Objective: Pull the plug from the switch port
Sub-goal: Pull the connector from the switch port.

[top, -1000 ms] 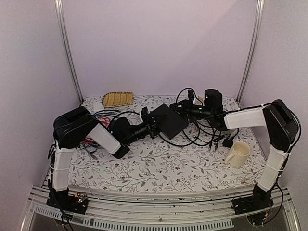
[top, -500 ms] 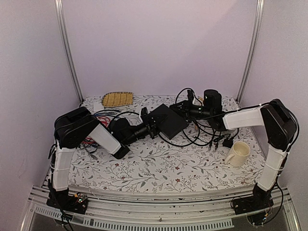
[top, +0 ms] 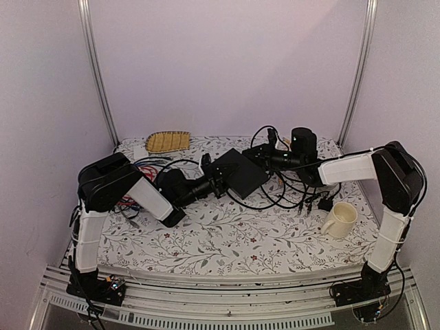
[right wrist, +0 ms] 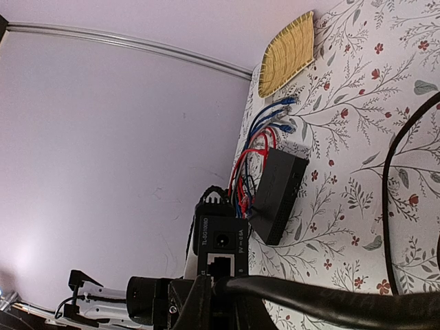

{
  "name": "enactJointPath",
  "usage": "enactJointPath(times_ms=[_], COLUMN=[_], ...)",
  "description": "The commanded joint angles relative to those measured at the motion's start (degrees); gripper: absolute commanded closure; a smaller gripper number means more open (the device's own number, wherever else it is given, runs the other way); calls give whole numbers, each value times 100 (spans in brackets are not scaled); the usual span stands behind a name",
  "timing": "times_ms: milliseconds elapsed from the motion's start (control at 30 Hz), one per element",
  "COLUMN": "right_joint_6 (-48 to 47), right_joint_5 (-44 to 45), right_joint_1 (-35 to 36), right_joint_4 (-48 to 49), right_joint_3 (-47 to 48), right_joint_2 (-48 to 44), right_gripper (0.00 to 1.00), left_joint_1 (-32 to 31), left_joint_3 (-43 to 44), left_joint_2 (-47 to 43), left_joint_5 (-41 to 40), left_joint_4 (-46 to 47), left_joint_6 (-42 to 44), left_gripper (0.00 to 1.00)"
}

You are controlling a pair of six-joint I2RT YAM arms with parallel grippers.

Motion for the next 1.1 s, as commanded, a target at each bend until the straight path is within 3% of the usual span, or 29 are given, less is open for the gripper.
enactJointPath(times_ms=[0, 1067], right_joint_6=[-93, 11], right_joint_5=[-73, -60], right_joint_1=[-15, -504], right_joint_4=[188, 414], right_joint_3=[133, 19], right_joint_2=[102, -255], right_gripper=[99, 99], left_joint_1=[-13, -46], left_joint_3=[196, -326], left_joint_2=[31, -22], left_joint_5=[41, -887], left_joint_4=[677, 1367], left_joint_6=[-62, 24], left_gripper=[100, 100])
